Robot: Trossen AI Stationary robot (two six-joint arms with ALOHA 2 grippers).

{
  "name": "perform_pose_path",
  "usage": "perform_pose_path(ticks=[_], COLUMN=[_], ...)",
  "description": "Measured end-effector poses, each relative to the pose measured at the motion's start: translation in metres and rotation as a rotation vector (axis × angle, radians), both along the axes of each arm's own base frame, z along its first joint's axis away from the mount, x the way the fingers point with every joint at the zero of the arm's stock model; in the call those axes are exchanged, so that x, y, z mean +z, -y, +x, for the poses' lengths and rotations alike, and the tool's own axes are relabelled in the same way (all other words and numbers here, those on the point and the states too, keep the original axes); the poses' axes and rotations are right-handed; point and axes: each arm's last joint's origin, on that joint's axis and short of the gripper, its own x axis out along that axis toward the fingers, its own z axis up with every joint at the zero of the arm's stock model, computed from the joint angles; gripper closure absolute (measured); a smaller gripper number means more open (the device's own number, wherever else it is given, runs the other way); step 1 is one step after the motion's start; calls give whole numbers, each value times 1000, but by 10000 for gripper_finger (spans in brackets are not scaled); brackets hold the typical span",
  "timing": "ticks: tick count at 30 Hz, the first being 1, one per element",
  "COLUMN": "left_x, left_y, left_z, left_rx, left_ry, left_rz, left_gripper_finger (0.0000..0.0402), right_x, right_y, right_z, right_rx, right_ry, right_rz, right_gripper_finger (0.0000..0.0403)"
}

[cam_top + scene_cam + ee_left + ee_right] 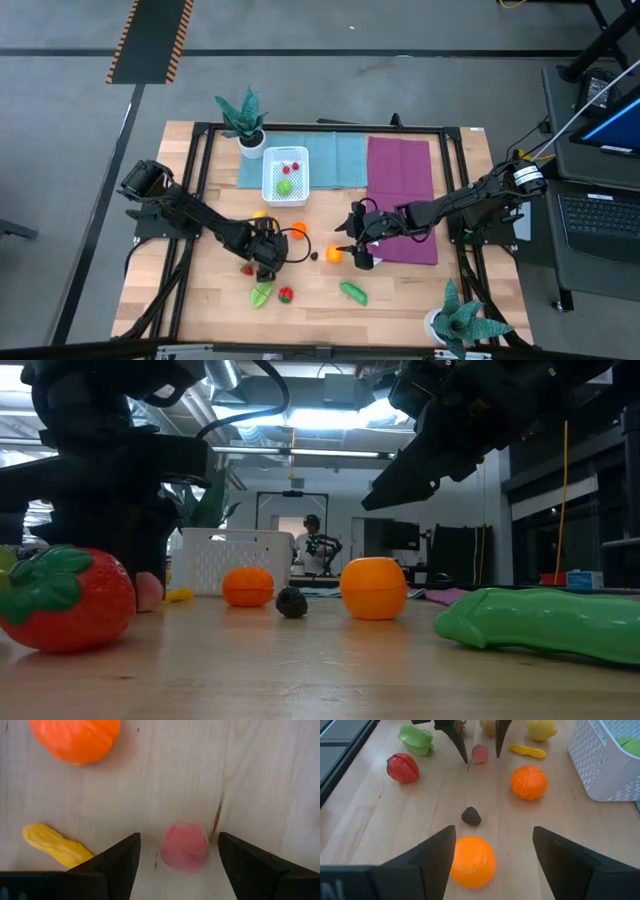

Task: Pick and placing Produce into tupperware
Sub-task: Put the pink peach into the white basket

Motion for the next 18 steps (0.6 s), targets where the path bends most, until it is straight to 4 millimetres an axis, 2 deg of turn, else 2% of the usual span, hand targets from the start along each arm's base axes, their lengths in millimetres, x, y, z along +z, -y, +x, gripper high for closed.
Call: perform_pose_path(ticks=[6, 18], left_x=[0, 0], left_y=[0, 0], left_z=[0, 0], left_rx=[0, 1], left_ry=[0, 0], left_rz=[0, 0], left_gripper_finger=[167, 282], right_x=[0, 0], right_y=[0, 0], right_z=[0, 0], right_rx=[0, -1], right_ry=[0, 0], right_rz=[0, 0], right_gripper_finger=[136, 136])
